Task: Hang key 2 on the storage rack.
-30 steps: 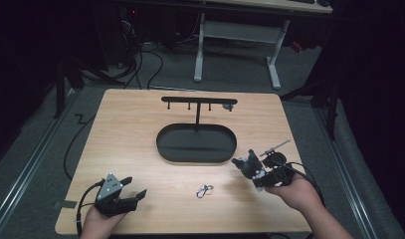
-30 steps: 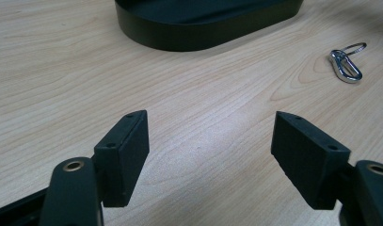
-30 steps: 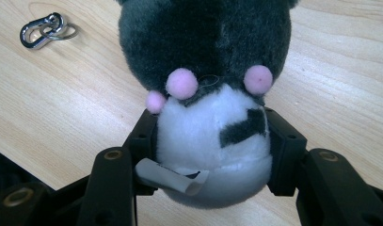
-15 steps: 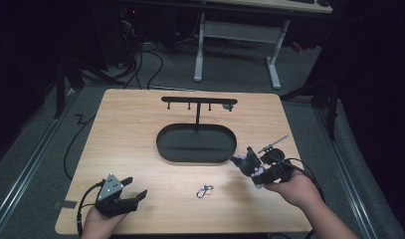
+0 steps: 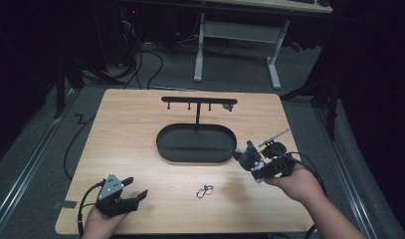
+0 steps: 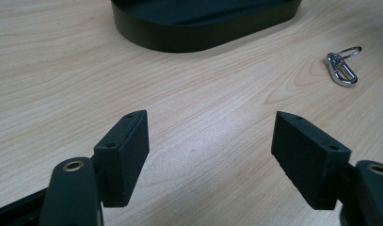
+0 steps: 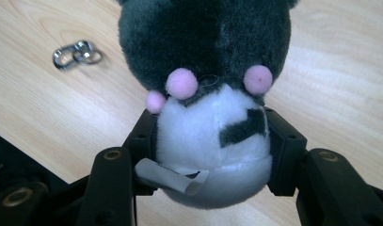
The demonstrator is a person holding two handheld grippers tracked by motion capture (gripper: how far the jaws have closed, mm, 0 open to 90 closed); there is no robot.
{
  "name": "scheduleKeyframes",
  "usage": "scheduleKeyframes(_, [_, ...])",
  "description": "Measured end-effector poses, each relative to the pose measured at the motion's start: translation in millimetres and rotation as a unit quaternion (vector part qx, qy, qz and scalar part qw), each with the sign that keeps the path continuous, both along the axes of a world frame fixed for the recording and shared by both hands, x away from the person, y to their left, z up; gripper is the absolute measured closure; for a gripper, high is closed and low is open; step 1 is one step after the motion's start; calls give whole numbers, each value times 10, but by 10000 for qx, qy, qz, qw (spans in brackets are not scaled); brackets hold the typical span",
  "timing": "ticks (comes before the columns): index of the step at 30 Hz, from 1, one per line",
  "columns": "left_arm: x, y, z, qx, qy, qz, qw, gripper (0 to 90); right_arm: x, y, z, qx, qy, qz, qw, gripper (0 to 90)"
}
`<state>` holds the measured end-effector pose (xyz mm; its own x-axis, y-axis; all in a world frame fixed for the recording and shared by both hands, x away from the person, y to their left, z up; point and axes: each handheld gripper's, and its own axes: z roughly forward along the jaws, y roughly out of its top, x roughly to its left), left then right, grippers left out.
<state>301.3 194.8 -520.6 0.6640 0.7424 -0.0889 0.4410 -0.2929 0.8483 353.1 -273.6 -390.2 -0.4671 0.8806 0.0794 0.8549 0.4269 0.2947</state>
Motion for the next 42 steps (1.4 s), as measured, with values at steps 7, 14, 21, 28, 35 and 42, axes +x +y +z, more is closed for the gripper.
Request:
scheduleKeyframes(7, [-30,7,38,-24,-81,-11,10000,285,28,61,178,-9,-90,18,10000,490])
scheduleKeyframes(14, [-23,18,41,14,-117,-38,9999,284,139,134,220,-16,-48,40,10000,490])
scheduleKeyframes(21, [-20,33,41,-10,-104,-16,9999,284,319,218,310,-21,-78,32,10000,491])
scheduleKeyframes(28, [-19,19,40,77,-134,-49,9999,284,430,213,397,30,-101,-49,9999,491])
scheduleKeyframes(35, [-8,5,-4,25,-3,-74,10000,285,484,200,466,101,-111,-106,9998,491])
scheduleKeyframes(42, [-25,23,34,8,-75,-48,10000,285,596,219,570,110,-177,-158,9997,491])
